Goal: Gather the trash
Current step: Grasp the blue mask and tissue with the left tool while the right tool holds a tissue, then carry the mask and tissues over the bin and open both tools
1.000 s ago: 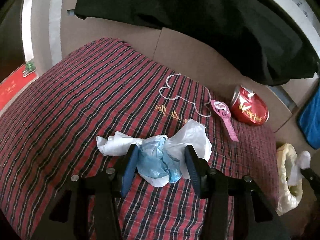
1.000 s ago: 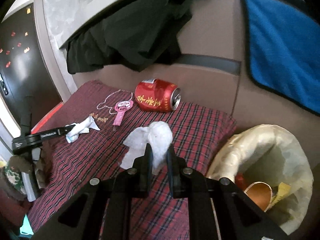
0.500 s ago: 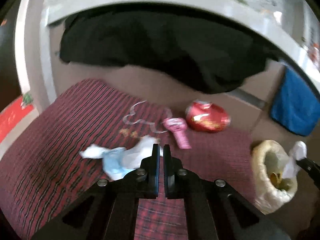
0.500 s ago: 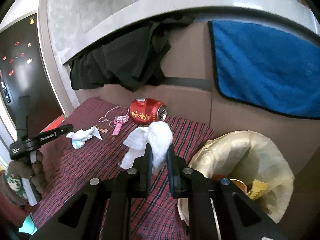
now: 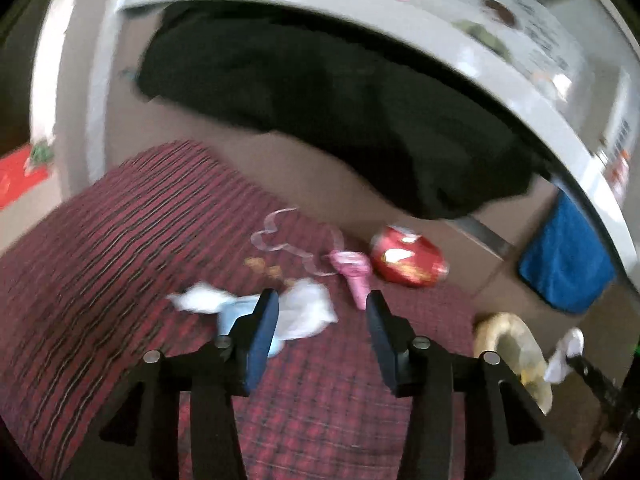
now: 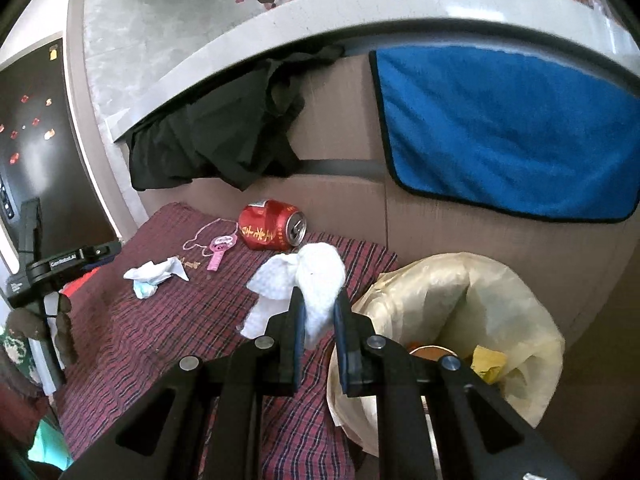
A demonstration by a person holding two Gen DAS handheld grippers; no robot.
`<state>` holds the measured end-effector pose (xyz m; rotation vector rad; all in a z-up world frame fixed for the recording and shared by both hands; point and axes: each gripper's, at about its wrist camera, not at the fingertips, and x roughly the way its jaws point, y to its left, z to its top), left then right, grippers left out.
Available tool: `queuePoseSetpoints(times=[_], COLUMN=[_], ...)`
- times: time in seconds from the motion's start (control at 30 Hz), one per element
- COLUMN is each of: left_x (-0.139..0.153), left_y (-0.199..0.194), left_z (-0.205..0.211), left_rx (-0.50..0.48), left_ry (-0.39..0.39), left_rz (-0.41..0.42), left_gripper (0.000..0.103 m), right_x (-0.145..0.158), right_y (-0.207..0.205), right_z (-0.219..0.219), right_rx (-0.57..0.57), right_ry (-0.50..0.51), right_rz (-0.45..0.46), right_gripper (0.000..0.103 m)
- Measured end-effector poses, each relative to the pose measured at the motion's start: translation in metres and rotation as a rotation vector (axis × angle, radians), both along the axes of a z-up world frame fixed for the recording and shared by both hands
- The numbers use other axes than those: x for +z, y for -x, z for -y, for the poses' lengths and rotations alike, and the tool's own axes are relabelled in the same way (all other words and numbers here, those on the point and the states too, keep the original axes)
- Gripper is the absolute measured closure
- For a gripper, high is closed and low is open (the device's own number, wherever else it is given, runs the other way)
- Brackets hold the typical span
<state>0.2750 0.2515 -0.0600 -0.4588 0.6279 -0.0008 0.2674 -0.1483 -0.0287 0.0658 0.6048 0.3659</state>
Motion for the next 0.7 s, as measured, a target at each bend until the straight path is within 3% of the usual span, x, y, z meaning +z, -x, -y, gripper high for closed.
queuePoseSetpoints(times=[0.2, 0.33, 0.37, 0.4, 0.47, 0.57, 0.7], left_x=[-0.051, -0.068, -0.071, -0.072, -0.068, -0.051, -0.007], left_y=[-0.023, -0.037, -0.038, -0.039, -0.037, -0.027, -0.004], left_z=[-0.02, -0.014, -0.012, -0.011, -0.006, 0.011, 0.053], left_rx=[0.073, 0.065, 0.059, 0.057, 0.056, 0.04, -0.012], left_ry=[0.041, 0.023, 0.03, 0.037, 0.028, -0.047, -0.16], left_rz=[-0.14, -0.17, -0.177, -0.182, -0.177, -0.115, 0.001], left_gripper=[0.055, 0.055, 0.057, 0.066, 0.07, 0.073, 0.073], right_x=[-0.012, -0.016, -0.016, -0.016, -0.016, -0.014, -0.008], right_y=[-0.012, -0.01, -0.009, -0.008, -0.006, -0.005, -0.005], right_z=[-0.025, -0.043, -0.046, -0.048, -0.049, -0.046, -0.036], right_rx=[0.04, 0.072, 0.079, 0.085, 0.086, 0.074, 0.047], right_ry=[0.017, 0.075, 0.085, 0.096, 0.109, 0.114, 0.085], right_rz=[-0.03, -0.018, -0.013, -0.006, 0.002, 0.008, 0.01], right_gripper=[0.09, 0.09, 0.09, 0.09, 0.09, 0.09, 0.09])
